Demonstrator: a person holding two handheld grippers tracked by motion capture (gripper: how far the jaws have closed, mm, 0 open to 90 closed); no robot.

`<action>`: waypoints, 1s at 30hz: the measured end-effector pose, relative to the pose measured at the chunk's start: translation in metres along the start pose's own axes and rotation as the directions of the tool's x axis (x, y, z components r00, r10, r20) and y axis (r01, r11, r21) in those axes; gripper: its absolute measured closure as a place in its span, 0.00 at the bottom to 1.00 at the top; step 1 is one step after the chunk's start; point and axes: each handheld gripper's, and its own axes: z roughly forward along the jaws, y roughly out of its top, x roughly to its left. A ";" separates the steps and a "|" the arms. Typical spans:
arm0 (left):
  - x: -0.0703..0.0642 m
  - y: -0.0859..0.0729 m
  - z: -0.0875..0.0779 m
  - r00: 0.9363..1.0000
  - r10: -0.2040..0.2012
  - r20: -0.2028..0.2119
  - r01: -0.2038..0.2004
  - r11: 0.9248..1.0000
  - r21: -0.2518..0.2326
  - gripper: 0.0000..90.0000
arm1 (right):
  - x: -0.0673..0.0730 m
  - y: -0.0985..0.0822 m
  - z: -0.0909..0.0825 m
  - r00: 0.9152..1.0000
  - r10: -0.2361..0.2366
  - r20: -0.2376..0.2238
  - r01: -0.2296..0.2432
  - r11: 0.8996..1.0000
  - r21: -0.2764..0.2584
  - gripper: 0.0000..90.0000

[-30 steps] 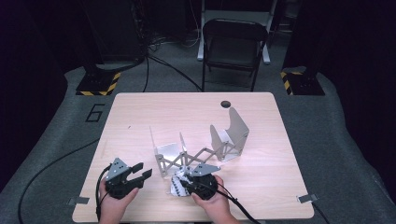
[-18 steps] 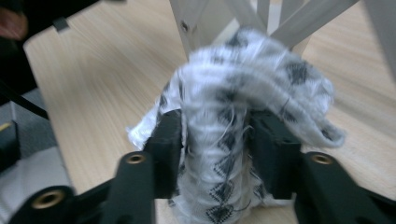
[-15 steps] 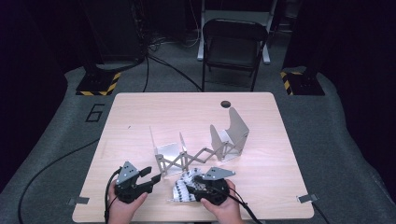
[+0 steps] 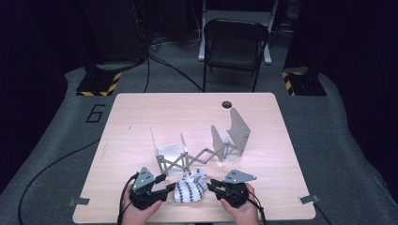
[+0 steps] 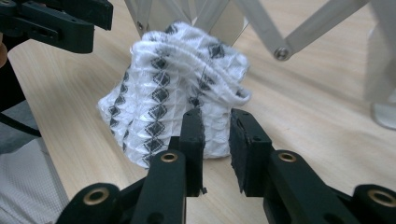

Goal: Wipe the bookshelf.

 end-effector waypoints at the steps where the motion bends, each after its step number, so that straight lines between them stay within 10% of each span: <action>1: -0.001 0.000 0.001 1.000 0.002 -0.002 -0.002 1.000 -0.008 0.57 | 0.001 0.000 0.003 1.000 0.004 -0.007 -0.004 1.000 0.010 0.84; 18: 0.002 -0.005 -0.007 1.000 -0.025 -0.017 0.024 1.000 -0.005 0.52 | 0.050 -0.003 0.037 0.988 -0.083 -0.127 0.095 0.991 0.090 0.85; 30: -0.032 -0.010 0.015 0.999 -0.025 -0.026 0.025 1.000 0.001 0.34 | 0.035 -0.001 -0.012 0.993 -0.073 -0.094 0.073 0.997 0.003 0.71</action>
